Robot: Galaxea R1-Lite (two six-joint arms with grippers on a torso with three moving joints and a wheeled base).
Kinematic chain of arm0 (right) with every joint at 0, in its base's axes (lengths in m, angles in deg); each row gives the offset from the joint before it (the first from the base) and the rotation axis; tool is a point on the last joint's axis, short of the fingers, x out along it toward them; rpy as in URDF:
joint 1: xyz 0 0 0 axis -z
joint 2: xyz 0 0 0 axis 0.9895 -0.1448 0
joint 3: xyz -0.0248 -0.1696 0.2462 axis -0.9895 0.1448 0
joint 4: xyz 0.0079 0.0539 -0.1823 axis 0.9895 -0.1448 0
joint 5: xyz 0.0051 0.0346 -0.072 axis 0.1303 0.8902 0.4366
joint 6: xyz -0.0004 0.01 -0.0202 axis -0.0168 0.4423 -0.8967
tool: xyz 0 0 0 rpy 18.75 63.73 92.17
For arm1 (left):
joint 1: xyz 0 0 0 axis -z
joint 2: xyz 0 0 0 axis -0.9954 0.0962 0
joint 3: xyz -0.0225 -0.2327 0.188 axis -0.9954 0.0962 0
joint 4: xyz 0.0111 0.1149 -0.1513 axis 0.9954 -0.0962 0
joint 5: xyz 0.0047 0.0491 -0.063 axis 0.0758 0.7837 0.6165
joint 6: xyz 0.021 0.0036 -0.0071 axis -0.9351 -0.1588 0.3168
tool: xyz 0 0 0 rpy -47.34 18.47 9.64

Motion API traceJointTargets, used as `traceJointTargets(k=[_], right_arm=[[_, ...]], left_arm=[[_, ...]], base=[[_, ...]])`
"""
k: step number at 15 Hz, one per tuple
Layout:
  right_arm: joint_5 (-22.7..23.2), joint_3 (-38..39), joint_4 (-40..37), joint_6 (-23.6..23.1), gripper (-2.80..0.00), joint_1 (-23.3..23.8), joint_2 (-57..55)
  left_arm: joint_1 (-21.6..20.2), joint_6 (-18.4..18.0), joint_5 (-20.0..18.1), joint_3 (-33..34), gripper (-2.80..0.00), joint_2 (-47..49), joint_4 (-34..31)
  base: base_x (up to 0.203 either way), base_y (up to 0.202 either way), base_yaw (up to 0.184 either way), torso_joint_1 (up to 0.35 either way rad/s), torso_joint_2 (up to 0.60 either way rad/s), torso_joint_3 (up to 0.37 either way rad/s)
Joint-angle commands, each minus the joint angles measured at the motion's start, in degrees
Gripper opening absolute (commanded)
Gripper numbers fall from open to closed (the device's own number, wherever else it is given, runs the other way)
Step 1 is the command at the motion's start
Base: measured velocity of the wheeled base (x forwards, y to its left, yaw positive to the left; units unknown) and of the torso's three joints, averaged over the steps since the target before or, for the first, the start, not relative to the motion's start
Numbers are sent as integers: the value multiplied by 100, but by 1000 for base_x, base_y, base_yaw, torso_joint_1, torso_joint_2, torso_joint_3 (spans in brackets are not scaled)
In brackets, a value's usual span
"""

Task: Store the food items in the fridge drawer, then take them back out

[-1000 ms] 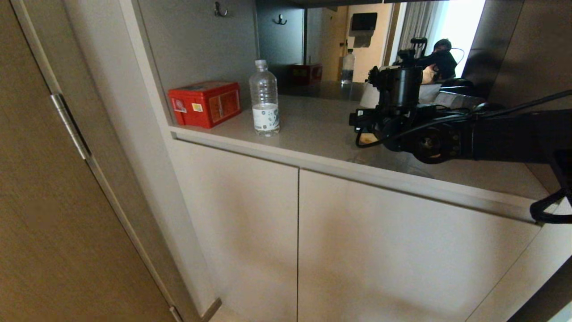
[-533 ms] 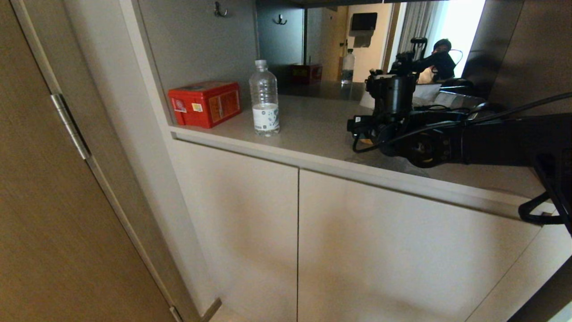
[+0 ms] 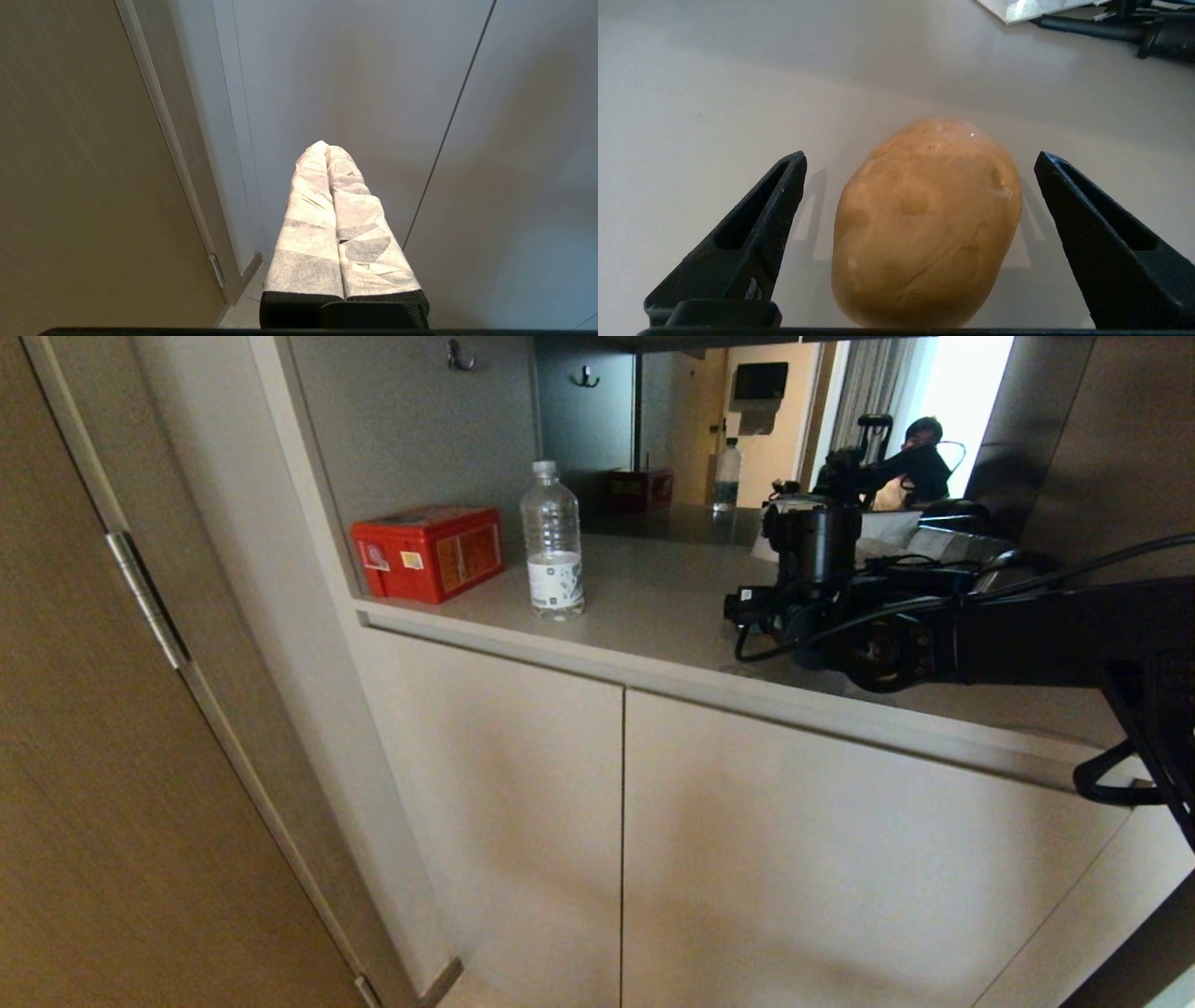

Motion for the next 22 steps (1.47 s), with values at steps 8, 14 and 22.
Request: traceJointTargets(k=[8, 14, 22], right_arm=[[-18, 137, 0, 131, 0, 37, -39], [-18, 186, 0, 123, 0, 89, -55], [-27, 198, 7, 177, -280, 79, -14]], left_arm=[[-2, 1, 1, 18, -280, 0, 3], [-2, 1, 1, 18, -280, 0, 3], [-2, 1, 1, 18, -280, 0, 3]], base=[[0, 0, 0, 0, 0, 0], [0, 0, 0, 0, 0, 0], [0, 0, 0, 0, 0, 0]])
